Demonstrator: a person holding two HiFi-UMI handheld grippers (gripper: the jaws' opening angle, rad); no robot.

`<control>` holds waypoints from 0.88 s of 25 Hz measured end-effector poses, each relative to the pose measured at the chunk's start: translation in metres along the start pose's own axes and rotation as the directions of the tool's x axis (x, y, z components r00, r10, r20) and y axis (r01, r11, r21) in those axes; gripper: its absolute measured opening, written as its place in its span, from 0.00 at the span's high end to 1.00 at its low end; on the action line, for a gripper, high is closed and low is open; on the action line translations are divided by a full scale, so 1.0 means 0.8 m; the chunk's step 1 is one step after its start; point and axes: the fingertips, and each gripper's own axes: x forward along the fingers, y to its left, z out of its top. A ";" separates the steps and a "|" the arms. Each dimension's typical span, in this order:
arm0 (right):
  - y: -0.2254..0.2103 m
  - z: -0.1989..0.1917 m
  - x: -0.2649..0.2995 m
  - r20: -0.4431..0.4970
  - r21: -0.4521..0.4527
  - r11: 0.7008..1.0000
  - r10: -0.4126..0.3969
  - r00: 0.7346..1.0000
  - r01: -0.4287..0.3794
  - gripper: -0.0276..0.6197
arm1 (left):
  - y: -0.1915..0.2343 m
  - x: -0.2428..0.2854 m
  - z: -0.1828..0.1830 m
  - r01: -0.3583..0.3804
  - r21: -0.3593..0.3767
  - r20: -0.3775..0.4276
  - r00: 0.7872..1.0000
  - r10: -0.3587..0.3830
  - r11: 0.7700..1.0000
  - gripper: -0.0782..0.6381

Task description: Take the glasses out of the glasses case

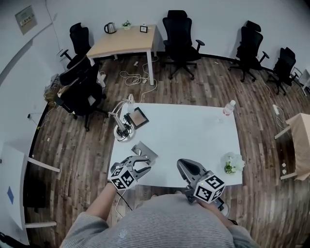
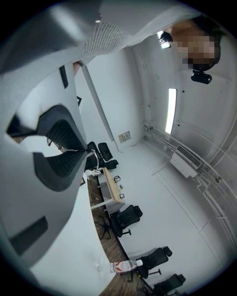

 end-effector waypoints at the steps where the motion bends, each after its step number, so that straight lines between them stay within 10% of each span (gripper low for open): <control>1: 0.000 0.000 -0.001 0.000 -0.001 1.000 -0.002 1.000 0.002 0.93 | 0.000 0.003 -0.004 0.007 0.008 -0.011 1.000 -0.007 1.000 0.70; 22: -0.009 -0.001 -0.016 0.001 0.000 0.999 -0.051 0.999 0.051 0.93 | 0.015 0.045 -0.106 0.199 0.172 -0.286 0.947 -0.145 0.965 0.65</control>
